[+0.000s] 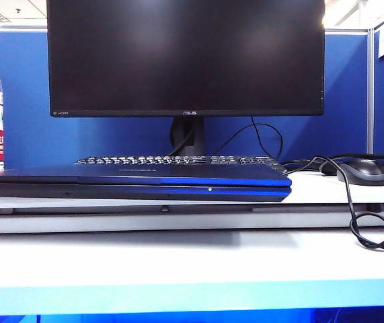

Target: Close the lid of the black laptop.

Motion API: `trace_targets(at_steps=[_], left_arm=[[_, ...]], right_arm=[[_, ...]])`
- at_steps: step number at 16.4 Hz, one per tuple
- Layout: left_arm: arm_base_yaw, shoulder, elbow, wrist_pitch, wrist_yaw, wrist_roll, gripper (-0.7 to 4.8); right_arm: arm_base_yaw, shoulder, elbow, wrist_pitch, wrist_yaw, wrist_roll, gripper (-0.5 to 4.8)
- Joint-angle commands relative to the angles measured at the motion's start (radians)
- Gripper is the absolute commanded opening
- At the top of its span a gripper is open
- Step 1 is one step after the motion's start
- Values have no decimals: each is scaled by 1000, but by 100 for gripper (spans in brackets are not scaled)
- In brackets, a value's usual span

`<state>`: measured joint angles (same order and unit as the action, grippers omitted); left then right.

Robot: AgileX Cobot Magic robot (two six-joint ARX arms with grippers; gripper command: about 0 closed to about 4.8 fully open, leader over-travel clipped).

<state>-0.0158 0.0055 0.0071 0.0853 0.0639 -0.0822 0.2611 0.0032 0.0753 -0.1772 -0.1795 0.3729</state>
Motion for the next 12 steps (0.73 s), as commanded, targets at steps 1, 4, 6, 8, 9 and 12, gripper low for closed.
trace_targets(at_steps=[1,4,6,8,9,12], left_arm=[[1,-2,0,5,3,3,-5],[1,-2,0,5,3,3,-5],[1,-2,0,3,3,3,-5],[0,-2,0,2,3,3,-5],[0,-2,0,2,3,3,-5],[0,-2,0,2,3,3,-5]], right_arm=[[0,-2,1,17,-1,-2,-6],[-14,-2,-3,10,9,-63,-7],[-51,-2,-3,-26,-30,-42,-6],[-128,-2,-10,-19,-15,-128,-6],[-177,-2,-22,5,6,-144,-6],[-294,-2,-69,66,100,-221,-7]])
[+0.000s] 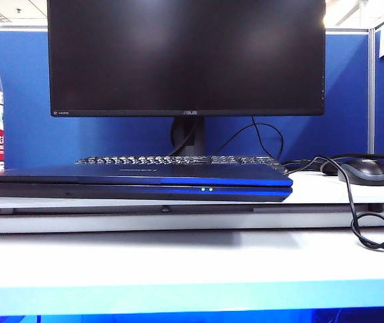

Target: Close the lid of the black laptop.

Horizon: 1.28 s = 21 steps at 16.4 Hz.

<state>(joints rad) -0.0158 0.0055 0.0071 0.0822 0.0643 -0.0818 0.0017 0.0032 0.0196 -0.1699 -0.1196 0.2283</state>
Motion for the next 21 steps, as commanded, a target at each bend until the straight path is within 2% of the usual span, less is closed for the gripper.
trace_targets(at_steps=[1,3,8,21], left_arm=[[0,-2,0,5,3,3,-5],[0,-2,0,5,3,3,-5],[0,-2,0,5,3,3,-5],[0,-2,0,4,3,3,-5]], right_arm=[[-43,-2,-13,80,39,-127,-6],[-45,-2,-13,123,41,-182,-7],[-48,-2,-13,122,148,-154,-6],[-51,-2,-13,117,136,-143,-6]])
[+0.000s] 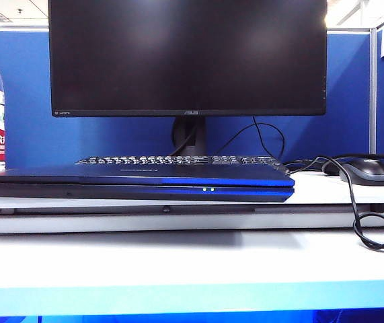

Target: Close the lid of the black laptop.

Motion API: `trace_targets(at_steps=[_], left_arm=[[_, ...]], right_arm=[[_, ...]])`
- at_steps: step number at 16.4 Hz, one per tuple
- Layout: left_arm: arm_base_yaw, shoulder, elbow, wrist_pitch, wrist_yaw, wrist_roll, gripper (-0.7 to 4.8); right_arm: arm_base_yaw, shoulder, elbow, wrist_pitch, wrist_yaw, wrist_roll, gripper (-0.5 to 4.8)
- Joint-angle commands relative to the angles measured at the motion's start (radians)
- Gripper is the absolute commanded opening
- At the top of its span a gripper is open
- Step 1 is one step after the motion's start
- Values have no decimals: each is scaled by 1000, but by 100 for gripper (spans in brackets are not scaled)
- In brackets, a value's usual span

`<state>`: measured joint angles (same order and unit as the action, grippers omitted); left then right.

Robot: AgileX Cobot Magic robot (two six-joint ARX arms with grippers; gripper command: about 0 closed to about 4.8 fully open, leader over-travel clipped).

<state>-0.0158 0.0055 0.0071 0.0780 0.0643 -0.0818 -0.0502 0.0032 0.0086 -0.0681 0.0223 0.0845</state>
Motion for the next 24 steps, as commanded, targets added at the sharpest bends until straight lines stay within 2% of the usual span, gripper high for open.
trace_targets(at_steps=[1,7,12,24], left_arm=[[0,-2,0,8,3,3,-5],[0,-2,0,8,3,3,-5],[0,-2,0,8,3,3,-5],[0,-2,0,8,3,3,-5]], right_arm=[[1,-2,-2,12,-6,1,-7],[2,-2,-2,11,-5,1,-6],[63,-2,-2,11,2,1,-6],[56,-2,-2,11,2,1,-6]])
